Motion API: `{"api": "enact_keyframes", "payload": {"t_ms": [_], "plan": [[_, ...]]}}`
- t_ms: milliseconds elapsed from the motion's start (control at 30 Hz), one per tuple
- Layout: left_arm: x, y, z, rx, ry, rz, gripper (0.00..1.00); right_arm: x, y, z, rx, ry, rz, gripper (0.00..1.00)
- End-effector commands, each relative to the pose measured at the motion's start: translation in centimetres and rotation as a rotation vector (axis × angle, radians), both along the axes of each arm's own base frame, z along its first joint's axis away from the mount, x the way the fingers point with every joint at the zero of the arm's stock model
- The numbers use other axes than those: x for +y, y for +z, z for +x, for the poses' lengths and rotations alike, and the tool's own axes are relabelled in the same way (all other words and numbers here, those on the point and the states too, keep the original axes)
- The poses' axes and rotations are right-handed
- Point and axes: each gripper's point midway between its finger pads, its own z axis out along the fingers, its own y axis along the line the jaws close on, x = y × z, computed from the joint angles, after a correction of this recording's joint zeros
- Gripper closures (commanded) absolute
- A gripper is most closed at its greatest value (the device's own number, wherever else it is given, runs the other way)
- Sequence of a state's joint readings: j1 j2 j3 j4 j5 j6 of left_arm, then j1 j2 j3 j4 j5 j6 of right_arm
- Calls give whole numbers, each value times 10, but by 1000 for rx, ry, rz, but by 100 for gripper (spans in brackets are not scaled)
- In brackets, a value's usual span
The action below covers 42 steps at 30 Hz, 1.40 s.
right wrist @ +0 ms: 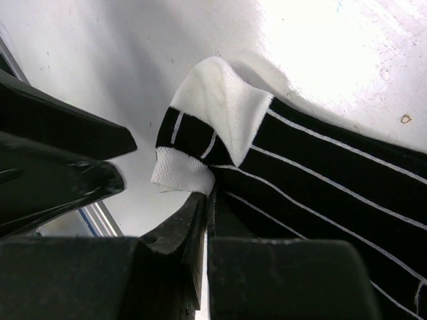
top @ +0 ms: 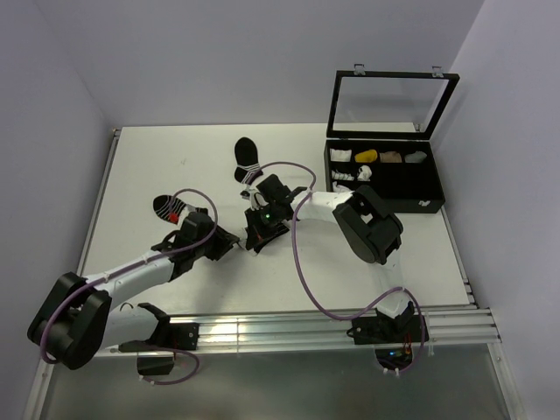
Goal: Roll the socks
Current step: Roll the sock at the center of the board.
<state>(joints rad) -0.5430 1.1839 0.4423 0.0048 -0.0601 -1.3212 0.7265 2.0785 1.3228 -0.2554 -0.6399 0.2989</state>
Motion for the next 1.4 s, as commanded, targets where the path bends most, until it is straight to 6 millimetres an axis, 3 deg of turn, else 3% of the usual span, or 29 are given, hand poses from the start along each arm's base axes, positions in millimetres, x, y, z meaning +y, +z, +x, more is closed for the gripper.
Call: {"api": "enact_keyframes", "payload": {"t_ms": [0, 133, 600, 867, 1100, 1367], "plan": [[-11, 6, 2, -8, -49, -23, 60, -8, -11, 7, -37, -22, -48, 100], [-12, 1, 0, 18, -52, -14, 66, -8, -10, 7, -41, -22, -49, 100], [-19, 3, 22, -38, -4, -61, 66, -7, -11, 7, -36, -23, -44, 100], [-15, -7, 22, -11, 37, -55, 67, -8, -12, 6, -35, -21, -44, 100], [-6, -1, 29, -28, 97, -49, 68, -9, -14, 4, -28, -17, -44, 100], [-14, -6, 32, -5, 77, -67, 68, -11, -16, 2, -24, -16, -46, 100]]}}
